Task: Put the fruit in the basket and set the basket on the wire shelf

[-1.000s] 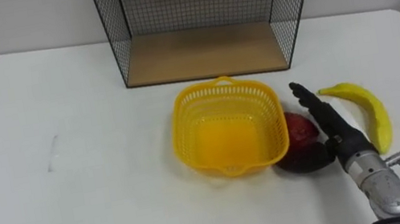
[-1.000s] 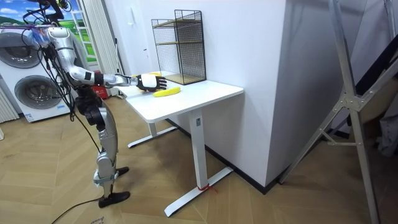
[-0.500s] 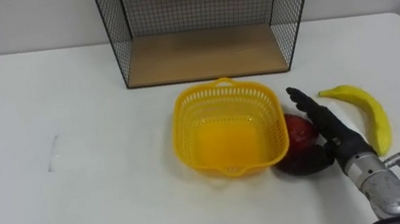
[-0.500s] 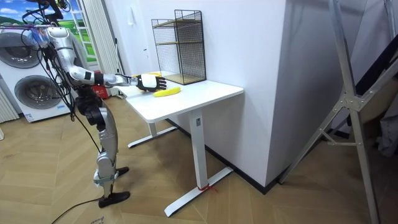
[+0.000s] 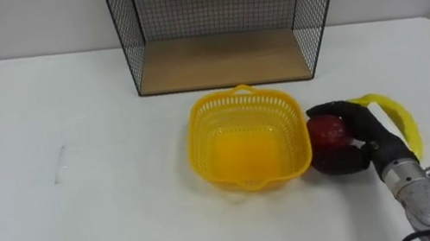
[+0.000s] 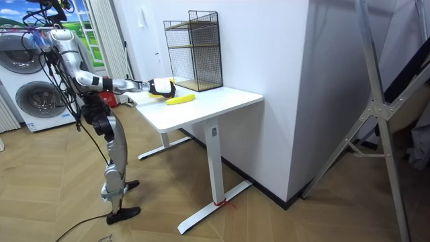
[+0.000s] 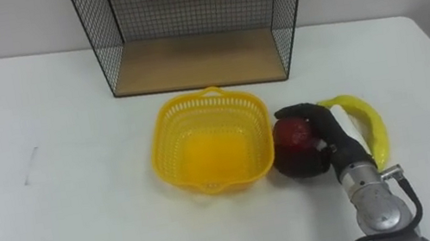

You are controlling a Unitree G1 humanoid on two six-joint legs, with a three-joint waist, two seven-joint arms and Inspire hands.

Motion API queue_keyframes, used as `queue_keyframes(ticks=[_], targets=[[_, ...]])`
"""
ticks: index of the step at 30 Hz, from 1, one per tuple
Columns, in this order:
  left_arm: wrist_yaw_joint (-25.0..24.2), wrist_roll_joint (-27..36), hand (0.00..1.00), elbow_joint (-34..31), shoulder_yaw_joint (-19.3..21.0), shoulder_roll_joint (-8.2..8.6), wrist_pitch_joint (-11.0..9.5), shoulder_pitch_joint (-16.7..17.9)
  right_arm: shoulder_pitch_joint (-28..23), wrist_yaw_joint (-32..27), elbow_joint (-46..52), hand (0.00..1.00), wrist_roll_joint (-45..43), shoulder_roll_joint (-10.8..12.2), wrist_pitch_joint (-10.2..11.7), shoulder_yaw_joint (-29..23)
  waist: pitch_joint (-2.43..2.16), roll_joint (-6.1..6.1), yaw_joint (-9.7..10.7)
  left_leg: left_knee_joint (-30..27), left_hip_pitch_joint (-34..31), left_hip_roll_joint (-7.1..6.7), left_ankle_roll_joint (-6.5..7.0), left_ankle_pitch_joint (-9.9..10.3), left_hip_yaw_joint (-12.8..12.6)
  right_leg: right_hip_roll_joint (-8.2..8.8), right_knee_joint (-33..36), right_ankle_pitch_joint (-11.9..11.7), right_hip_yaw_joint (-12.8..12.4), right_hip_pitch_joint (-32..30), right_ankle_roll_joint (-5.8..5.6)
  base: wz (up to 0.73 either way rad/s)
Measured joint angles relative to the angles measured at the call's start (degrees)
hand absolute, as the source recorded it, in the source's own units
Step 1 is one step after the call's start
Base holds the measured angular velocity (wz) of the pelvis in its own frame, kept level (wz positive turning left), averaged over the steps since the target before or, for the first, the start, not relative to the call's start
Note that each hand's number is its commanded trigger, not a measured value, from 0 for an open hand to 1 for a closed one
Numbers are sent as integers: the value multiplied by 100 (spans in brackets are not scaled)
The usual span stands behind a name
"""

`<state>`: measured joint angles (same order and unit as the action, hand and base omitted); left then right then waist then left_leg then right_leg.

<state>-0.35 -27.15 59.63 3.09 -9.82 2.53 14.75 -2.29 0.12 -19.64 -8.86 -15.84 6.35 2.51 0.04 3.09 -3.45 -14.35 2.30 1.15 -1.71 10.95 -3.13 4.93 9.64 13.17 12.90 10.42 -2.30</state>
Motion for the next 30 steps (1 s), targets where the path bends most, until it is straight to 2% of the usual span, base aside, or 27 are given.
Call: queue_keyframes(ticks=[4, 8, 13, 21, 27, 30], targets=[[0, 0, 0, 1, 2, -2, 0, 4, 17, 5, -24, 100, 47, 2, -4, -12, 0, 0, 4, 44, 35, 0, 0, 0, -4, 0, 0, 0, -12, 10, 0, 0], [-1, 1, 0, 2, 13, 0, -3, -12, 13, 4, -214, 100, 256, 83, 114, -112, 0, 2, 15, 54, 90, -3, 0, 0, 0, 0, -14, 0, -10, 71, 0, 0], [-1, -2, 0, 1, 120, 3, -4, -13, 14, 0, -267, 100, 338, 137, 153, -174, -3, -1, 19, 48, 70, -4, 0, 0, 2, 3, -14, 0, -12, 55, 0, 0], [14, -2, 0, -110, 149, 3, -10, 57, 15, 7, -653, 100, 1692, 229, 332, -330, -14, 0, 17, 35, 77, -4, 0, 0, 5, 2, -10, 0, -10, 76, 0, 0], [121, 0, 0, -108, 117, 44, -1, 156, -47, 76, -765, 100, 3021, 262, 232, -390, -14, -11, 31, 38, 136, -10, 0, 0, 5, 7, -51, 1, 32, 164, -2, 2], [122, 0, 0, -109, 119, 53, 3, 227, -72, 116, -732, 100, 3413, 261, 230, -400, -39, -49, 69, 35, 132, -12, 0, 0, 4, 6, -89, -5, 38, 173, -6, 1]])
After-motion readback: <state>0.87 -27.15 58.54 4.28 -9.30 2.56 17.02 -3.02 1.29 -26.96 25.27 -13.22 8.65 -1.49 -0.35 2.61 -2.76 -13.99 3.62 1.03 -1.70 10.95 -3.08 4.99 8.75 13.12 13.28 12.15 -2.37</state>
